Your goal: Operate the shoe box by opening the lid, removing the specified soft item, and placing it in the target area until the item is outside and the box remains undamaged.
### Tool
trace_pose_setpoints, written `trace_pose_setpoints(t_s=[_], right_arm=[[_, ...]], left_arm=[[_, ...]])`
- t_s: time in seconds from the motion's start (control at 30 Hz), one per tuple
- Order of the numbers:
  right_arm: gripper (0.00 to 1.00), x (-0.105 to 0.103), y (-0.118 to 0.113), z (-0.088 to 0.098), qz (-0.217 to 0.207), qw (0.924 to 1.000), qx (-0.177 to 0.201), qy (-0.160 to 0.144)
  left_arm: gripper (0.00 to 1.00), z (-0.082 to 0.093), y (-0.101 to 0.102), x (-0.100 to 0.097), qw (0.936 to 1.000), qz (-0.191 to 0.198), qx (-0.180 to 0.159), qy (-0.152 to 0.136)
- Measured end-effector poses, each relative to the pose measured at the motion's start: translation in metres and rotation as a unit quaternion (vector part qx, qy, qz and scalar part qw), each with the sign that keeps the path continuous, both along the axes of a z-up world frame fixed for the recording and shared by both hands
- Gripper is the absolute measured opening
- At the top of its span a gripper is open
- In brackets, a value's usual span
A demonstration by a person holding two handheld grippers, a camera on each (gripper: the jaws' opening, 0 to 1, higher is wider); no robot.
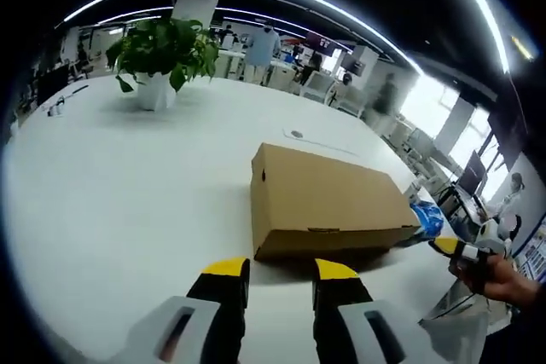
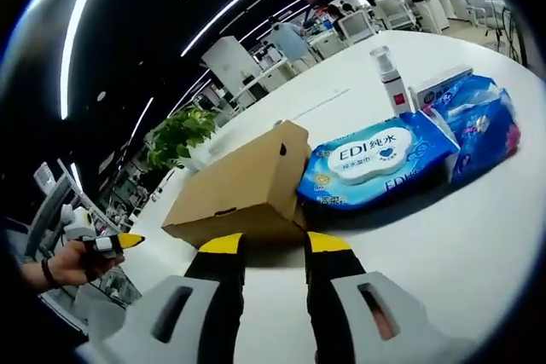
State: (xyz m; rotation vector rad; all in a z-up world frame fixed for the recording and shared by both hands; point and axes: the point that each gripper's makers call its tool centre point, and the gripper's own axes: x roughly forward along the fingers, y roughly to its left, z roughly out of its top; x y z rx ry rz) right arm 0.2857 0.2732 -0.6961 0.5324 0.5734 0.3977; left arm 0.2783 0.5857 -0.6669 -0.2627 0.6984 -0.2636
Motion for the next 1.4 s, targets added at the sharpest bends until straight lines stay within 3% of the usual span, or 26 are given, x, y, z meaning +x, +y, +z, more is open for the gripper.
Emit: trace_pose_setpoints(t_s=[0.33, 0.73, 1.4], right_arm=[[0.27, -0.015, 0.008, 0.012, 0.034, 0.9981, -0.045, -0.026], [0.28, -0.024, 0.001, 0.017, 0.045, 0.9934, -0.093, -0.049], [0.33, -0.038, 0.013, 0.019, 0.081, 0.9886, -0.114, -0.057]], left_arm=[[0.3, -0.001, -0.009, -0.025, 0.9997, -0.02, 0.013, 0.004], [0.31, -0.007, -0.001, -0.034, 0.9998, -0.015, 0.012, 0.01], [0.32, -0.009, -0.002, -0.041, 0.9999, -0.01, 0.009, 0.01]])
